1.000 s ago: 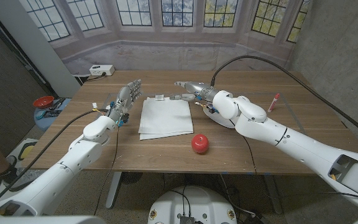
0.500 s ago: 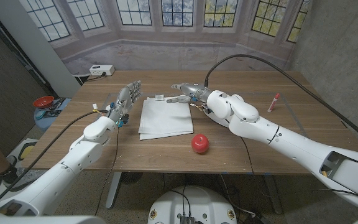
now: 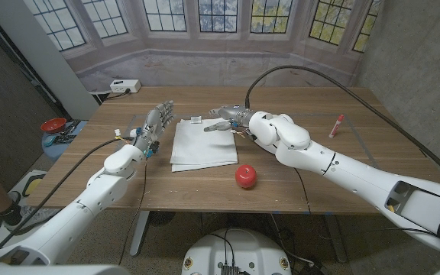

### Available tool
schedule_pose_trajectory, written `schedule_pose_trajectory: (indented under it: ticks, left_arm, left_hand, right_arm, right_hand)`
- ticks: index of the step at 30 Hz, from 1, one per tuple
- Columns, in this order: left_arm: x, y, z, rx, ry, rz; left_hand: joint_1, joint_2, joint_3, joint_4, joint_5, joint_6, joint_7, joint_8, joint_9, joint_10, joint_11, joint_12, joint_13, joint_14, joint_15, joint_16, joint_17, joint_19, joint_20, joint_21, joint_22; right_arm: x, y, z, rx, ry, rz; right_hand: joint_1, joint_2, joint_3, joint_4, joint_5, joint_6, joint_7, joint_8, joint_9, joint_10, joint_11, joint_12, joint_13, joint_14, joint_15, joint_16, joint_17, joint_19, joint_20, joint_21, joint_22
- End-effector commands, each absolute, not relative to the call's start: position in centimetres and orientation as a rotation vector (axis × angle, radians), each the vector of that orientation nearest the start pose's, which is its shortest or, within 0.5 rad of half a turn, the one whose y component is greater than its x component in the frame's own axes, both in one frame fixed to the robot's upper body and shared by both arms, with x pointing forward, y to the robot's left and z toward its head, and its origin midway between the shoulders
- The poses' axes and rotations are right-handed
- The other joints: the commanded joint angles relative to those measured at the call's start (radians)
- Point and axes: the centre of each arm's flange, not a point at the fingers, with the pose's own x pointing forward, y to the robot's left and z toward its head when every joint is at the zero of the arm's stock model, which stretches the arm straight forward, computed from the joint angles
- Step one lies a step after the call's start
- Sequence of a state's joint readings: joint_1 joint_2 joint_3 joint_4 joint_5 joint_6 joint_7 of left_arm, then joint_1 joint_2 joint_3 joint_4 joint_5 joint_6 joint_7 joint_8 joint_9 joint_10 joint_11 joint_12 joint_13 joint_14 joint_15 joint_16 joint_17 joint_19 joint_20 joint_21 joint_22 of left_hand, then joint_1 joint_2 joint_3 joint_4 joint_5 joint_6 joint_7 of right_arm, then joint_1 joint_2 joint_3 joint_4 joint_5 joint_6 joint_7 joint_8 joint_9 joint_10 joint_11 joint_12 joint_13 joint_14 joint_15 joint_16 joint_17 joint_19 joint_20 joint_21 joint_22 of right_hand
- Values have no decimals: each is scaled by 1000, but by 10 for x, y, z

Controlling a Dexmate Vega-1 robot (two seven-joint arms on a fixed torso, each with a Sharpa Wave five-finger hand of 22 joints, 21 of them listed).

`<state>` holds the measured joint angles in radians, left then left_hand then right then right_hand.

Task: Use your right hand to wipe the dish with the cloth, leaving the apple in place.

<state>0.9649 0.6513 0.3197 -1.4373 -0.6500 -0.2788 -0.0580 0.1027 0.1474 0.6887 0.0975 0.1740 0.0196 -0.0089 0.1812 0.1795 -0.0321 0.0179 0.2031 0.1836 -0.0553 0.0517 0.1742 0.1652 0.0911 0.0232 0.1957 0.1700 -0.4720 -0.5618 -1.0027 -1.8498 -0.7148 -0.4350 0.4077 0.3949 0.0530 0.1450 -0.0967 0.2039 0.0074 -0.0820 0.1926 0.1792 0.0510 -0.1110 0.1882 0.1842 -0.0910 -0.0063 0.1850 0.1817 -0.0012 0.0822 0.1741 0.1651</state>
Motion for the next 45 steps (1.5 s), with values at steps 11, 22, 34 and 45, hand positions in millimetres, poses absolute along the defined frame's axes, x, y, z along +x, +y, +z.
schedule_pose_trajectory:
  ticks: [11,22,34,45]
  left_arm:
    - [620,319,-35,48,-602,-235]
    - [618,316,-37,47,-601,-242]
    - [616,317,-39,52,-598,-245]
    - [617,317,-39,56,-594,-252]
  left_hand:
    - [10,0,0,-8,0,8,3,5,1,4,-2,3,3,10,1,3,3,11,3,2,4]
    - [12,-1,1,-10,0,8,4,5,1,5,-3,3,3,10,1,3,3,11,2,1,4]
    - [13,-1,1,-12,-1,9,4,5,1,5,-3,2,3,11,4,2,3,11,3,1,4]
    - [14,-1,2,-13,-1,9,5,5,1,5,-3,2,3,12,4,2,3,10,3,1,4]
  right_arm:
    - [594,-12,14,-1716,-460,415]
    - [594,-2,8,-1730,-467,466]
    - [596,10,6,-1740,-473,497]
    - [603,20,7,-1754,-474,517]
  right_hand:
    - [14,9,5,-9,9,-14,-2,-3,3,-26,2,-7,1,-30,11,-3,1,-7,-2,8,5]
    - [22,12,9,-17,10,-13,-2,-1,4,-26,1,-3,1,-29,35,2,1,-10,-1,10,5]
    - [27,12,10,-22,11,-11,-2,-1,4,-25,1,-2,2,-28,29,4,1,-10,-2,11,5]
    - [33,13,12,-27,12,-21,-6,-4,4,-37,2,-5,2,-31,32,4,2,-9,-3,12,5]
